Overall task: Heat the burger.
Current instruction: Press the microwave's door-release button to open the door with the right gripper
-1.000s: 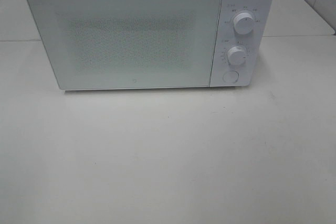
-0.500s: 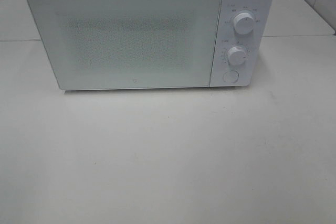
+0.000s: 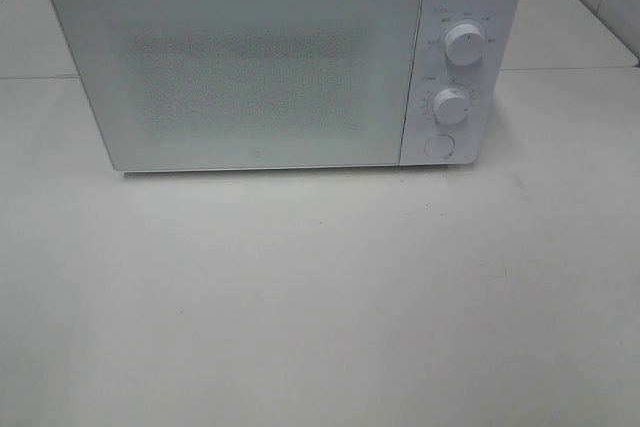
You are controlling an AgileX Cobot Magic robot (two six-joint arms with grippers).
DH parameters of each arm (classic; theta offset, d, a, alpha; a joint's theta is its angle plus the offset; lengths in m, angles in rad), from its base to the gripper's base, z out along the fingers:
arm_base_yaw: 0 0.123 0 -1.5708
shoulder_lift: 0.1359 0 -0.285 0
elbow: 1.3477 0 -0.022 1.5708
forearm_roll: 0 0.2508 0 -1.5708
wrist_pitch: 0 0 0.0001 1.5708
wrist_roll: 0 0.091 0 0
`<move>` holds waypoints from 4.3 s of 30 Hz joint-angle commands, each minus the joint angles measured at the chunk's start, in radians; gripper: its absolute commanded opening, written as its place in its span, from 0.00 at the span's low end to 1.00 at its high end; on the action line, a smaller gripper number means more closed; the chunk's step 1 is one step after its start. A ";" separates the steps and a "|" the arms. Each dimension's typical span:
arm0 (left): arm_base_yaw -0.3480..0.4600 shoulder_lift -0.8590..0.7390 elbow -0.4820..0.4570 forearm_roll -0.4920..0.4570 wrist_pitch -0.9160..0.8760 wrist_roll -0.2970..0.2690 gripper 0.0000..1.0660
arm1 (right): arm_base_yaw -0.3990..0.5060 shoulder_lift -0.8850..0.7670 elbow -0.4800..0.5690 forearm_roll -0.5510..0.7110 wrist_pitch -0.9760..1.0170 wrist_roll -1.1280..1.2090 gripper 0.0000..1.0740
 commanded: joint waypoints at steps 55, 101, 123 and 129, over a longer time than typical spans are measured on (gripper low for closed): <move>0.004 -0.001 0.000 -0.007 -0.003 -0.001 0.92 | -0.004 1.012 0.107 -0.019 -1.162 0.128 0.57; 0.004 -0.001 0.000 -0.007 -0.003 -0.001 0.92 | -0.002 1.540 0.109 -0.034 -1.626 1.270 0.00; 0.004 -0.001 0.000 -0.007 -0.003 -0.001 0.92 | 0.204 1.622 0.143 0.241 -1.708 1.345 0.00; 0.004 -0.001 0.000 -0.007 -0.003 -0.001 0.92 | 0.305 1.669 0.143 0.405 -1.735 1.327 0.00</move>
